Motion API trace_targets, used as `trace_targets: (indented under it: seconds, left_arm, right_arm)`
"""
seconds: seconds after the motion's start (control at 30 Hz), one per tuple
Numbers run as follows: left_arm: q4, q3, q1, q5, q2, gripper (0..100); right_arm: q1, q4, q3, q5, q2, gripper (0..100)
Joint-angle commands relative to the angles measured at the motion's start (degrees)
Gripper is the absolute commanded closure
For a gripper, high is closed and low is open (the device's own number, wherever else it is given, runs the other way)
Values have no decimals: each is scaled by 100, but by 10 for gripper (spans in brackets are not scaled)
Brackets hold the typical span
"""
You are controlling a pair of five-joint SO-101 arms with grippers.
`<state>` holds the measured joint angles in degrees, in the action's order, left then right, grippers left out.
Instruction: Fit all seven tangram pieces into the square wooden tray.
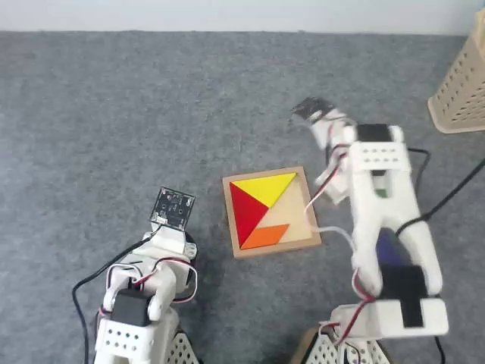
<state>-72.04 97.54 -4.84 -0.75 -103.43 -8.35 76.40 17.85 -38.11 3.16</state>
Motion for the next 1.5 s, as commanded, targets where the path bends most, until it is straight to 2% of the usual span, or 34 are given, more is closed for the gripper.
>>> trace_targets:
  seconds: [0.0, 0.2, 0.53, 0.83, 1.13, 1.47]
  left_arm:
    - [-35, -101, 35, 53, -114, 988]
    - [-35, -101, 35, 53, -114, 988]
    - [-35, -101, 35, 53, -114, 988]
    - [-35, -101, 35, 53, -114, 988]
    - [-35, -101, 35, 53, -114, 988]
    - [-35, -101, 35, 53, -114, 988]
  right_arm:
    - [-743, -136, 466, -308, 734, 969]
    - [-1578, -822, 1512, -844, 1262, 969]
    - [-2237, -1420, 1582, -1600, 752, 991]
    - [-2264, -1604, 1081, -1670, -180, 990]
    - [-2273, -1587, 668, -1679, -418, 987]
    - [-2580, -1446, 651, -2470, -418, 986]
